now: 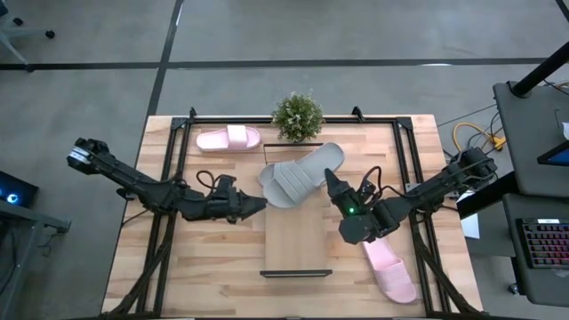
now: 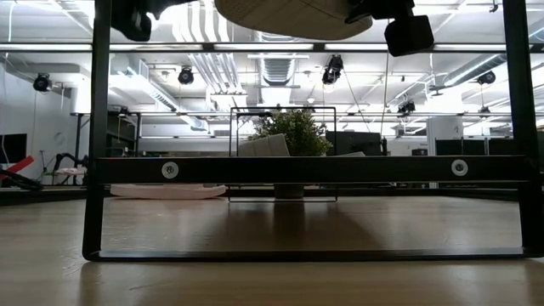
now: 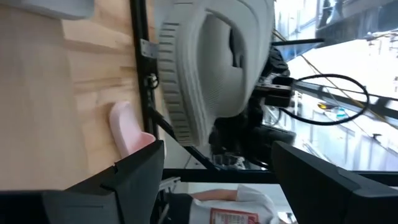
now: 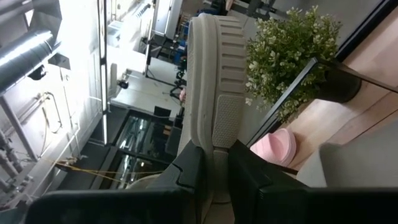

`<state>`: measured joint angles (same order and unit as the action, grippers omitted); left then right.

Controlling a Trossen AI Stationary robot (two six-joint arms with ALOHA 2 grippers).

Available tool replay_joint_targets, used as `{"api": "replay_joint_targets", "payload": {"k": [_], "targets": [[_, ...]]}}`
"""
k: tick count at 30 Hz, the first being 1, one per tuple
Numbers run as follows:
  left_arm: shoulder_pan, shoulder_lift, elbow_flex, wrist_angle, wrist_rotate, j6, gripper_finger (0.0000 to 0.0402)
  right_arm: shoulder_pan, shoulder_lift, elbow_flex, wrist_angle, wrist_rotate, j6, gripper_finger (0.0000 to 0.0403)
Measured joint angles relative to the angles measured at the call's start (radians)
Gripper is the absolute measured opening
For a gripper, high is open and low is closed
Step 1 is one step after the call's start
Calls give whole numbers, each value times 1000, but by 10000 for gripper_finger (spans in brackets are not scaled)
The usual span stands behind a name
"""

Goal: Pick and place slides into the shelf
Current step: Put the gray slide on the shelf

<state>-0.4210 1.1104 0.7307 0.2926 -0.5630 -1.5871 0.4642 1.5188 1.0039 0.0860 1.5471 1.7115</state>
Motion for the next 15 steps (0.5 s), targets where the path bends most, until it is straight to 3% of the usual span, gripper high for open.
{"api": "replay_joint_targets", "payload": {"k": [15], "targets": [[1, 52, -3, 34, -76, -3, 281, 0, 0, 4, 5, -3, 5, 38]]}}
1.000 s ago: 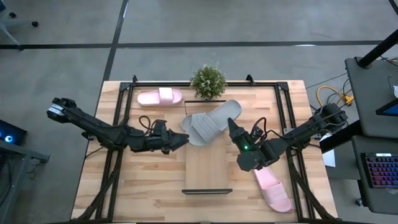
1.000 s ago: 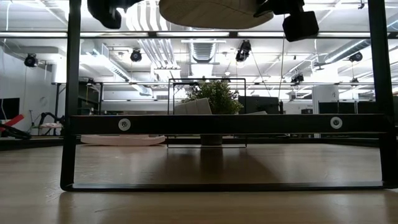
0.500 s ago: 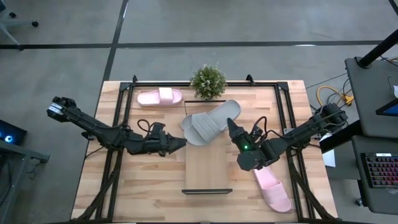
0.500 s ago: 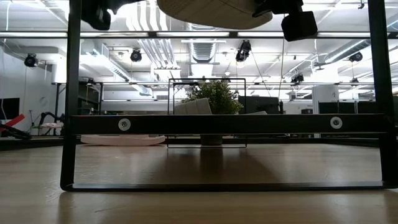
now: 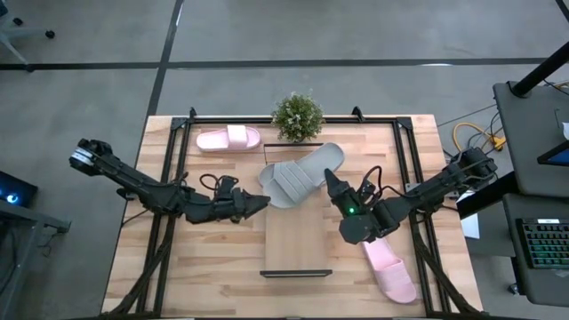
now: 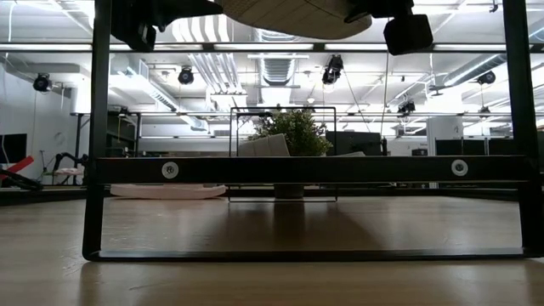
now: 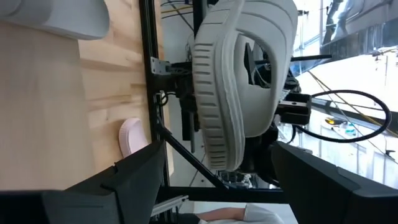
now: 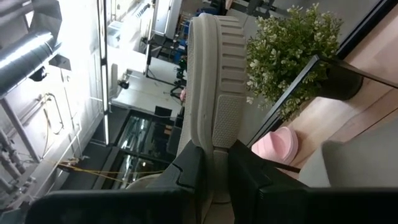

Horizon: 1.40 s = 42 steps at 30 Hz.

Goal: Pick and place slides into the shelf
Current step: Put the gray slide on the shelf

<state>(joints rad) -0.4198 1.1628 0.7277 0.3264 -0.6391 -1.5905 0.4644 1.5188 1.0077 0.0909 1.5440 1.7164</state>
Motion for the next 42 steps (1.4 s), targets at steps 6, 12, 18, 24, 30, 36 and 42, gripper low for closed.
{"api": "replay_joint_targets", "payload": {"k": [6, 12, 18, 24, 30, 36, 42], "targets": [[1, 21, 6, 19, -52, 5, 281, 0, 0, 0, 3, -1, 0, 38], [7, 33, 6, 59, -105, 9, 281, 1, 0, 0, 6, -6, 3, 38], [13, 45, 4, 90, -103, 2, 280, 1, 0, 0, 15, -7, 2, 38], [14, 51, 9, 88, -100, 7, 231, 1, 0, 0, 29, -7, -22, 38], [14, 49, 4, 85, -100, 24, 116, 1, 0, 0, 32, -8, -23, 38], [14, 48, 5, 85, -100, 81, 21, 2, -1, 1, 36, -3, -24, 38], [14, 47, 2, 102, -95, 83, 21, 2, -1, 1, 39, -3, -38, 38]]}}
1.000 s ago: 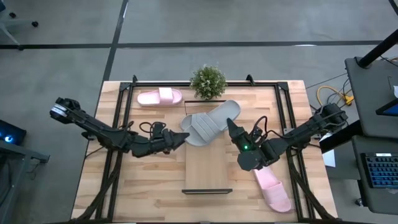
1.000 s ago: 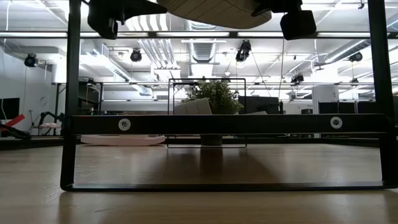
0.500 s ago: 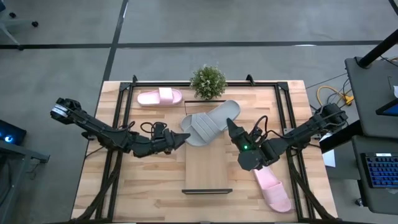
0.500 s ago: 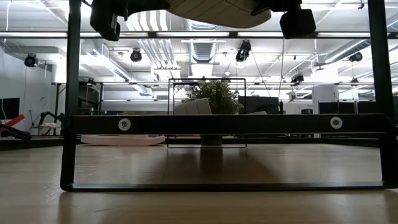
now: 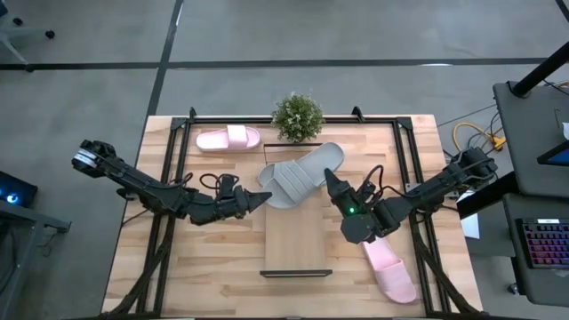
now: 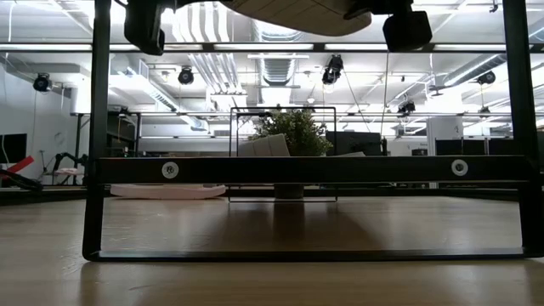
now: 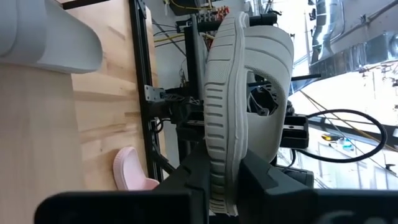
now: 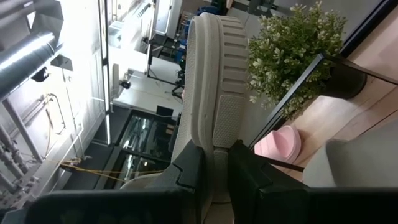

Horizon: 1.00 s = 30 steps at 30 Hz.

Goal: Pick and place slides into the shelf
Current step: Put the gray slide on the shelf

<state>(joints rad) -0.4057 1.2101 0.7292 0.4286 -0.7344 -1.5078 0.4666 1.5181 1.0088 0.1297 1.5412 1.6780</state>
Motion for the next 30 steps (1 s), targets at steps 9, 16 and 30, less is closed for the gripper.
{"api": "replay_joint_targets", "payload": {"k": [9, 16, 30], "targets": [[0, -23, -3, 0, 25, 33, 21, 5, 0, 0, 11, -17, -11, 75], [1, -73, -3, -52, 74, 85, 21, 14, -1, 0, 11, -58, -18, 127], [0, -218, -20, -310, 204, 81, 20, 61, -43, 0, 9, -68, -144, 185]]}}
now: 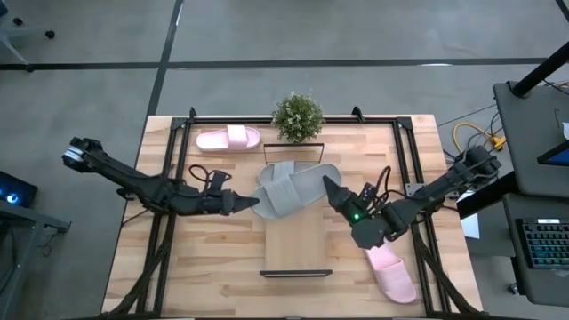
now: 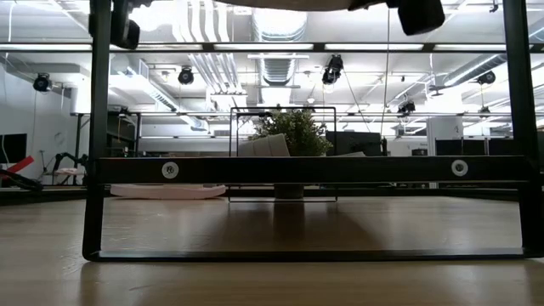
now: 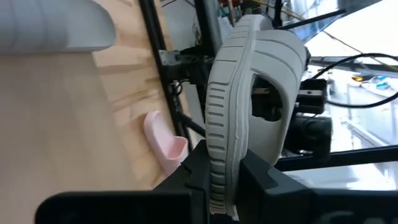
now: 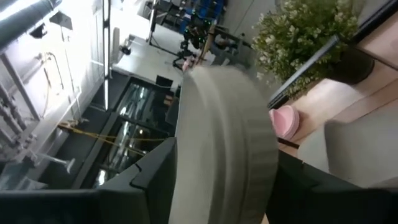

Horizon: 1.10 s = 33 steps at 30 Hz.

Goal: Pick and place slides into the shelf
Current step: Put the gray slide on the shelf

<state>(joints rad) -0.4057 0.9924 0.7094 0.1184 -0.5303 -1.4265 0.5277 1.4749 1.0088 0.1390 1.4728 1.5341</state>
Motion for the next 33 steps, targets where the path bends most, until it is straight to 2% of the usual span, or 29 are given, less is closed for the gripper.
{"api": "replay_joint_targets", "payload": {"k": [12, 20, 33], "targets": [[0, -107, 0, -204, 31, 2, 20, 9, -115, 0, -1, -176, -304, 190], [-2, -75, -4, -297, 175, -9, 20, 9, -169, 0, -32, -191, -376, 190], [1, -49, -4, -331, 158, -7, 19, 9, -179, 0, -40, -228, -404, 190]]}}
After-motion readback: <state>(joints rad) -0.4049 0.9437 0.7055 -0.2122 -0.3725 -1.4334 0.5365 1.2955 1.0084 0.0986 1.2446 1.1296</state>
